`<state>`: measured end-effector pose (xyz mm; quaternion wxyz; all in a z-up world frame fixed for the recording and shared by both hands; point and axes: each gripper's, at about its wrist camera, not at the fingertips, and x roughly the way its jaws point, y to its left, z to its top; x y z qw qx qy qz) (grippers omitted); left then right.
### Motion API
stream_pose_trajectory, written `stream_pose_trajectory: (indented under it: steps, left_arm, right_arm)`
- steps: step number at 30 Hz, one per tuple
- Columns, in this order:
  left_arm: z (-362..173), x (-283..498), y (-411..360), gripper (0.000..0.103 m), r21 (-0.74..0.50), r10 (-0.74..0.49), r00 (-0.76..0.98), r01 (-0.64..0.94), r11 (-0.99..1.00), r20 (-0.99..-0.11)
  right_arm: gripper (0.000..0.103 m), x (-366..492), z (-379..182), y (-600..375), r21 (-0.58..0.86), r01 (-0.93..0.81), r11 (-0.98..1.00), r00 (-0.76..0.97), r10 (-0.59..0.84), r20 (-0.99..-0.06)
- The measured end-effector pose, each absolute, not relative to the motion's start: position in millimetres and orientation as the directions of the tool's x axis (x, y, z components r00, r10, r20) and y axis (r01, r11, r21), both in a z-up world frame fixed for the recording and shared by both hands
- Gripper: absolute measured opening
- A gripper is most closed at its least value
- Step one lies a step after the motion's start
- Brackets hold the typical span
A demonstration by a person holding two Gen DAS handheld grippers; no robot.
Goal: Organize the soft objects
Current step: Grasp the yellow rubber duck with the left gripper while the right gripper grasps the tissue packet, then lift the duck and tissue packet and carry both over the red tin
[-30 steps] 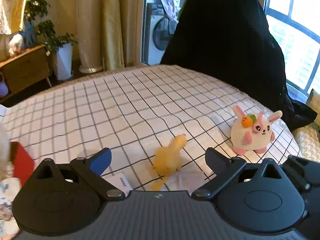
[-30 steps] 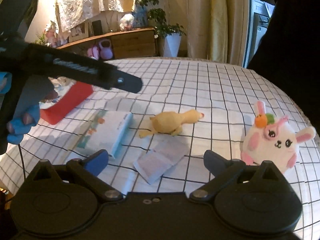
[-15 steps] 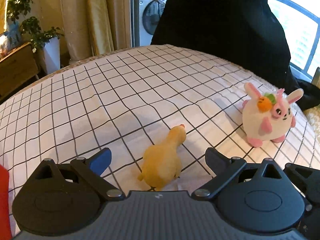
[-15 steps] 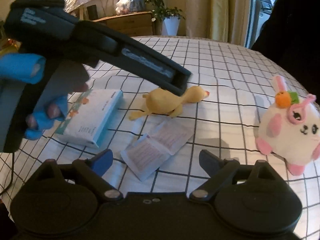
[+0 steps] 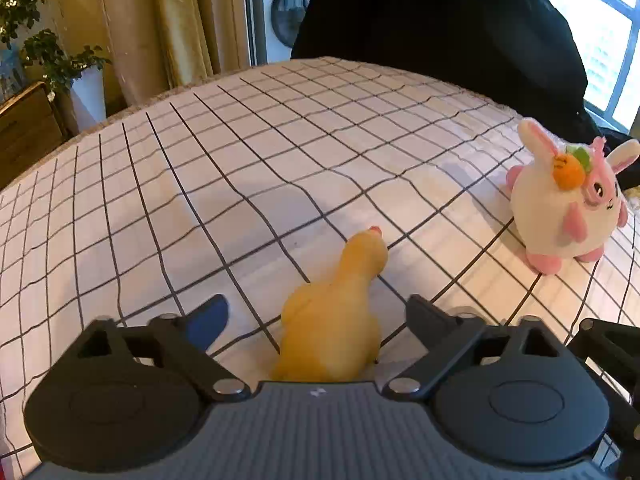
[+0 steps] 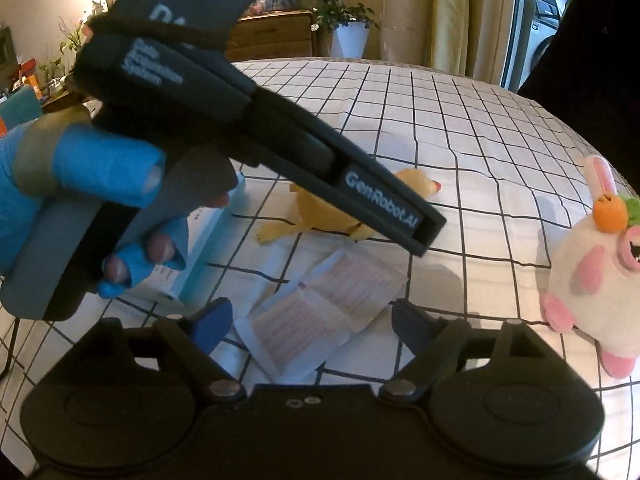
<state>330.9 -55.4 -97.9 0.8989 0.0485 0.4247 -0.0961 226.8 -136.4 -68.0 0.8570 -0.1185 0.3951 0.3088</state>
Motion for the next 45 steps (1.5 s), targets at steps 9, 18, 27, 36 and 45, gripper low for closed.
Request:
stream_pose_trajectory:
  steps: [9, 18, 27, 36, 45]
  left_arm:
    - [-101, 330, -52, 0.055, 0.000, -0.133, 0.630, 0.207, 0.978, -0.765]
    - [-97, 328, -50, 0.035, -0.021, -0.148, 0.633, 0.204, 0.979, -0.760]
    - [-88, 323, -47, 0.034, -0.036, -0.147, 0.640, 0.184, 0.982, -0.754]
    - [-73, 307, -34, 0.034, -0.049, -0.135, 0.655, 0.148, 0.988, -0.744]
    - [-57, 286, -20, 0.034, -0.060, -0.125, 0.673, 0.118, 0.991, -0.729]
  right_arm:
    - [0.079, 225, -68, -137, 0.015, -0.635, 0.772, 0.515, 0.438, -0.737]
    - [0.059, 227, -67, -144, 0.007, -0.615, 0.789, 0.533, 0.422, -0.733]
    - [0.037, 236, -66, -149, 0.023, -0.597, 0.802, 0.543, 0.425, -0.724]
    - [0.020, 235, -58, -157, 0.017, -0.584, 0.812, 0.574, 0.428, -0.698]
    - [0.002, 218, -46, -154, -0.009, -0.600, 0.800, 0.600, 0.442, -0.667]
